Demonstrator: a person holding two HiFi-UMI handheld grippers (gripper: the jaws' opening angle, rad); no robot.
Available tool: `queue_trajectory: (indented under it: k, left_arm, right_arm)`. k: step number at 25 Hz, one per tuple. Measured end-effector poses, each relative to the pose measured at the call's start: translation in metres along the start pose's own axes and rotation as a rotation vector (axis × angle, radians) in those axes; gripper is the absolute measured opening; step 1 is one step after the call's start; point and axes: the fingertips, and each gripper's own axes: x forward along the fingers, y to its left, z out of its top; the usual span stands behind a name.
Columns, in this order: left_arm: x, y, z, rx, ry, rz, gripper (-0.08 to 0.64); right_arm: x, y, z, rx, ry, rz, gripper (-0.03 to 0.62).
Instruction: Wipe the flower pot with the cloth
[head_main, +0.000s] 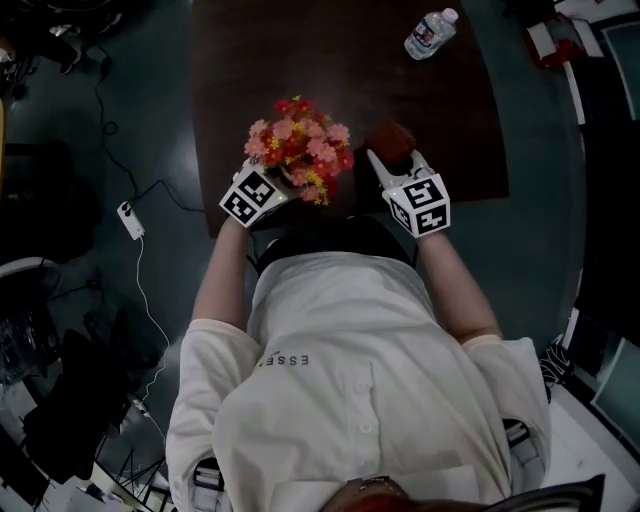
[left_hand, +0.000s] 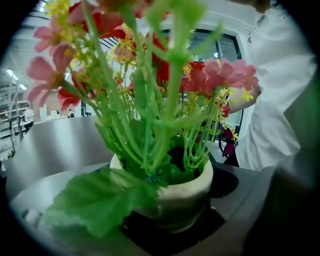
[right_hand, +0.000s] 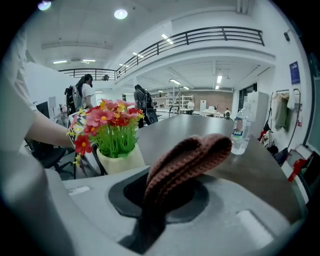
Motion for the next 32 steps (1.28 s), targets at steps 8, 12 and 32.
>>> queue_trajectory:
  k: [8, 12, 32]
  left_arm:
    - [-0.022, -0.007, 0.019, -0.067, -0.073, 0.038, 0.589]
    - [-0.069, -0.007, 0.025, -0.125, -0.166, 0.188, 0.569]
    - [-0.216, -0.153, 0.080, -0.079, -0.442, 0.659, 0.011]
  right_arm:
    - [-0.010, 0.019, -0.009, 0.013, 0.057, -0.010, 0.048]
    - [-0.019, 0.036, -0.002, 0.026, 0.063, -0.050, 0.048]
    - [-0.153, 0.148, -0.024, 0.055, -0.090, -0.137, 0.048]
